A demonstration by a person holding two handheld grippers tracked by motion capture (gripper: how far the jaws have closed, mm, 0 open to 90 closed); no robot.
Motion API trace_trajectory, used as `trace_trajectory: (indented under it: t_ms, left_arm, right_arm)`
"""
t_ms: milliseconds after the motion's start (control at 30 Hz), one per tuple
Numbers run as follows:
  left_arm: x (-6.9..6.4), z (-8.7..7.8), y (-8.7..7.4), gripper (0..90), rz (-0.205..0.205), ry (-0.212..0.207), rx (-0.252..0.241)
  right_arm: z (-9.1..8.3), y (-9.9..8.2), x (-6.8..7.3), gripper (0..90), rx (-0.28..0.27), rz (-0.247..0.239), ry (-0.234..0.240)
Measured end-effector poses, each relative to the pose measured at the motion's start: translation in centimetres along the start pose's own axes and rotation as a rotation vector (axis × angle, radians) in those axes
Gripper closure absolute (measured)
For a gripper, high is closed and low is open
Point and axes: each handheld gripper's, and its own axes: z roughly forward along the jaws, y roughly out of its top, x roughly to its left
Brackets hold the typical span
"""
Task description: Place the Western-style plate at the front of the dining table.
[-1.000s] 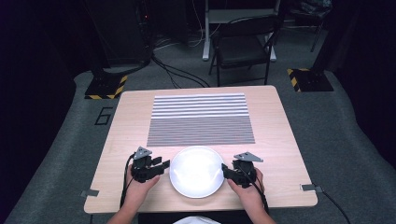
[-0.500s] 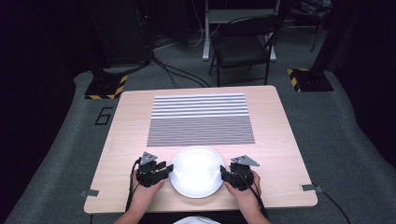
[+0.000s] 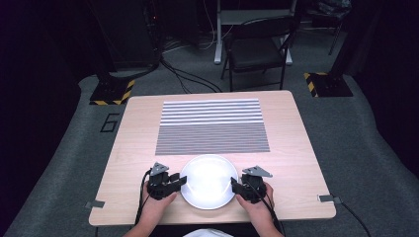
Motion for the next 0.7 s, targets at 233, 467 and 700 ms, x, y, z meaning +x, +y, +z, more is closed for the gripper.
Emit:
trace_trajectory:
  t_ms: [233, 467, 700]
  left_arm:
    - [-0.08, -0.16, 0.00, 58.9, -0.021, -0.022, -0.009]
    - [-0.02, -0.07, -0.08, 58.5, -0.017, -0.025, -0.013]
    - [-0.13, 0.16, -0.09, 56.8, 0.004, -0.048, -0.020]
  right_arm:
    - [0.26, -0.18, 0.08, 50.8, 0.014, 0.002, 0.014]
    - [0.39, -0.30, 0.16, 50.6, 0.022, 0.013, 0.024]
    - [0.49, -0.41, 0.23, 50.0, 0.035, 0.030, 0.049]
